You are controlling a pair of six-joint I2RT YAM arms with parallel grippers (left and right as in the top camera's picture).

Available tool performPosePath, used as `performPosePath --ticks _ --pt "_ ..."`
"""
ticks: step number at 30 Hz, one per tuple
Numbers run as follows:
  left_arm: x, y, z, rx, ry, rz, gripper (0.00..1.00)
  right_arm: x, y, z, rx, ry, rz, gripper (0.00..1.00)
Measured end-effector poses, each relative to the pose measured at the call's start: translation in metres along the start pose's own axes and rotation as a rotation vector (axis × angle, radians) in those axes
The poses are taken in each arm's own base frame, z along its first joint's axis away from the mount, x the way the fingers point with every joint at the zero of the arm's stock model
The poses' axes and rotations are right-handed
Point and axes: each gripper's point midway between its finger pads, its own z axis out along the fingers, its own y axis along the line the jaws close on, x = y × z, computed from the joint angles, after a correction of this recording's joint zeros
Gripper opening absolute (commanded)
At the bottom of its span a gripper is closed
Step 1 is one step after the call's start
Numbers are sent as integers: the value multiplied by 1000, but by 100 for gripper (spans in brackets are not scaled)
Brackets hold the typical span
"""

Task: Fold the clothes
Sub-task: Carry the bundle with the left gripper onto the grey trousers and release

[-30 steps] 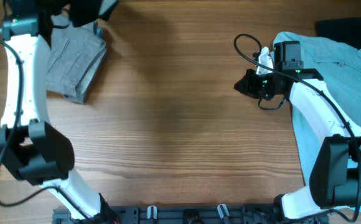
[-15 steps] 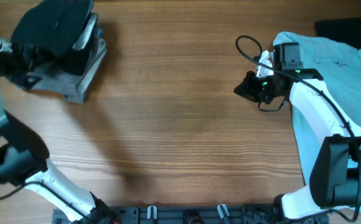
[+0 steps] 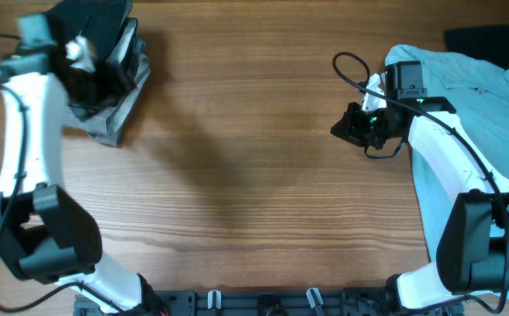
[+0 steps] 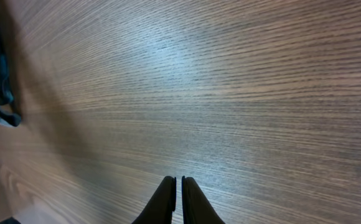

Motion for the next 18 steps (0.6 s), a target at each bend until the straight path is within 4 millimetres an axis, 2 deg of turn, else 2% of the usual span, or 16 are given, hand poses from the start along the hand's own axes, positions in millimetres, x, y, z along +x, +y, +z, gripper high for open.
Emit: performPosePath --ticks 1,3,5,8,11,14,16,17,18 --pt "7 1 14 -41 8 46 85 0 0 0 2 -1 0 9" --pt "4 7 27 -117 -31 101 84 1 -1 0 4 2 2 9" --pt "-7 15 28 -164 -81 117 79 2 -1 0 7 6 10 9" --pt "-24 26 33 -227 -168 129 78 2 -2 0 9 8 23 9" --pt "-18 41 39 -292 -161 134 78 6 -3 0 14 23 38 9" --pt "-31 48 35 -346 -218 151 73 6 -3 0 15 24 39 9" --pt "-38 48 36 -353 -250 161 62 7 -3 0 16 26 41 9" --pt "-40 48 38 -350 -266 162 45 8 -4 0 17 29 42 9" --pt "-41 50 43 -346 -283 167 37 8 -4 0 17 30 43 9"
